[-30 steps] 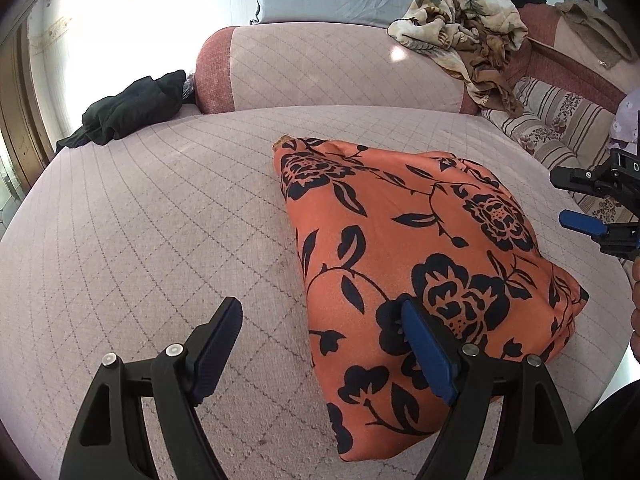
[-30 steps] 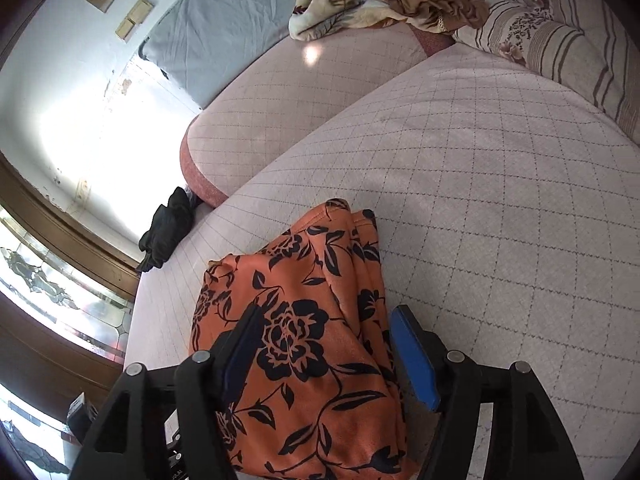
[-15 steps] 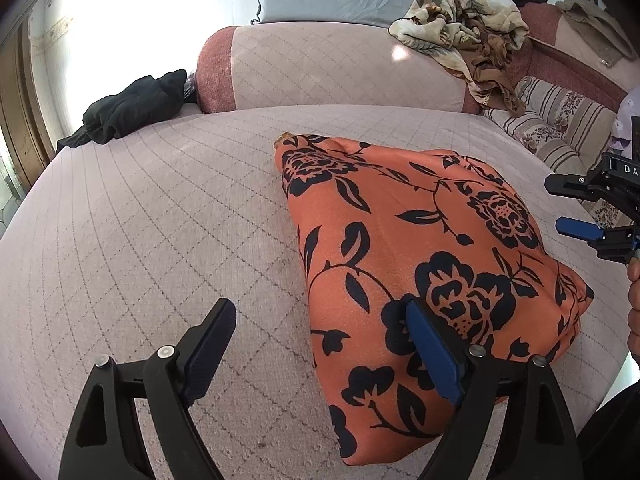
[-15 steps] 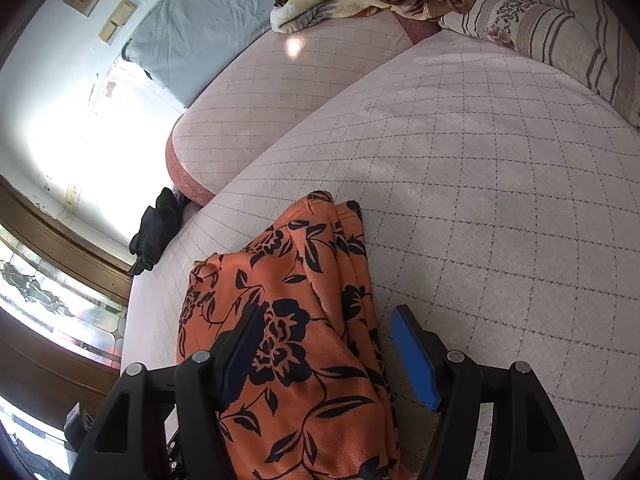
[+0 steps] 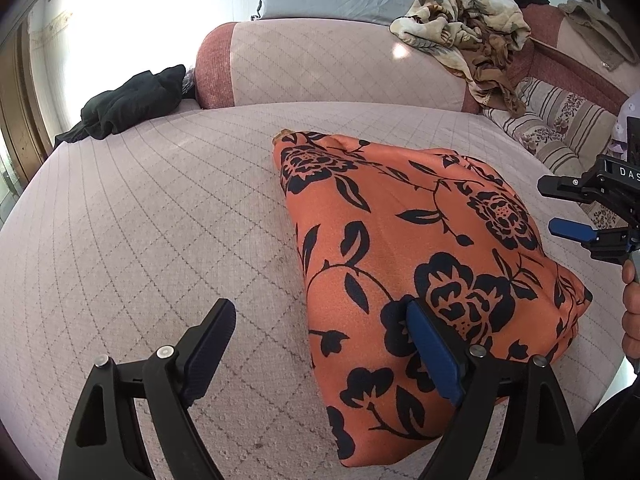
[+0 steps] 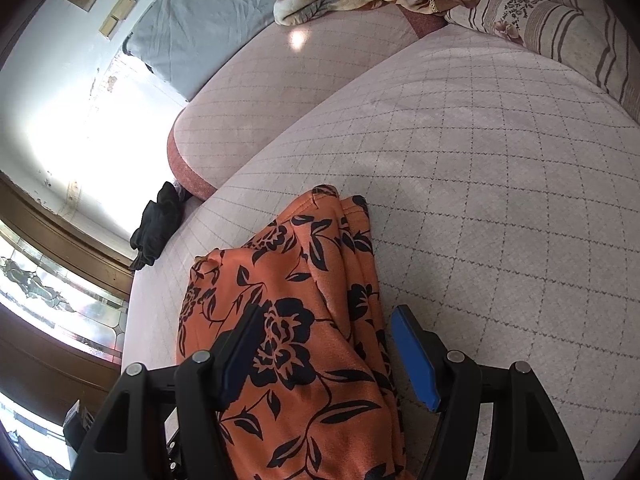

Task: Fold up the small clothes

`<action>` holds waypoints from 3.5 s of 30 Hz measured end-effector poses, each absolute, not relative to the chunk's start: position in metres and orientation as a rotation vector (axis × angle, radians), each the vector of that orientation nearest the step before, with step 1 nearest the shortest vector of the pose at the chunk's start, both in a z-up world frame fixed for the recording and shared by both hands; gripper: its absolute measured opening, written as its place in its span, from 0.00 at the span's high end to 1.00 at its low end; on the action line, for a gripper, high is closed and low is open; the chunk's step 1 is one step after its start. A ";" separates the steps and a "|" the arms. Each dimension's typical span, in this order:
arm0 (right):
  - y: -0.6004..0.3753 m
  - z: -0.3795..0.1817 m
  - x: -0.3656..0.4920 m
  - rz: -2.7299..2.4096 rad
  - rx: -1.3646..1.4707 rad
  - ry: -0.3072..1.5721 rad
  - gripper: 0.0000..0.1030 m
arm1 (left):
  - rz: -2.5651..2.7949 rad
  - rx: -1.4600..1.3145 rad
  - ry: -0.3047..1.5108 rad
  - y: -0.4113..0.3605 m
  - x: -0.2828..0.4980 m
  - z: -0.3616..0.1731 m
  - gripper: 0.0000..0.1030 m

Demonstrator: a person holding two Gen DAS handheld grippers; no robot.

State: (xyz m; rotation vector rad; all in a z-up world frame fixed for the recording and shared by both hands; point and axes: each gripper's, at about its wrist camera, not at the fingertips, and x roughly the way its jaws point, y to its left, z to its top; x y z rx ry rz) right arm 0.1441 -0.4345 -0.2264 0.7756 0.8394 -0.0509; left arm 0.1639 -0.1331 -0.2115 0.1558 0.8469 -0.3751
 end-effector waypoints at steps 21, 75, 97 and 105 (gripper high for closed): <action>-0.444 -0.224 0.134 -0.048 0.778 0.827 0.32 | -0.372 0.156 0.843 -0.133 0.163 -0.212 0.15; -0.475 -0.250 0.138 0.056 0.918 0.874 0.32 | -0.507 0.129 1.008 -0.176 0.212 -0.211 0.14; -0.449 -0.257 0.158 0.098 0.887 0.928 0.32 | -0.502 0.196 0.937 -0.178 0.213 -0.204 0.14; -0.446 -0.260 0.163 0.106 0.879 0.940 0.32 | -0.503 0.196 0.940 -0.178 0.215 -0.206 0.14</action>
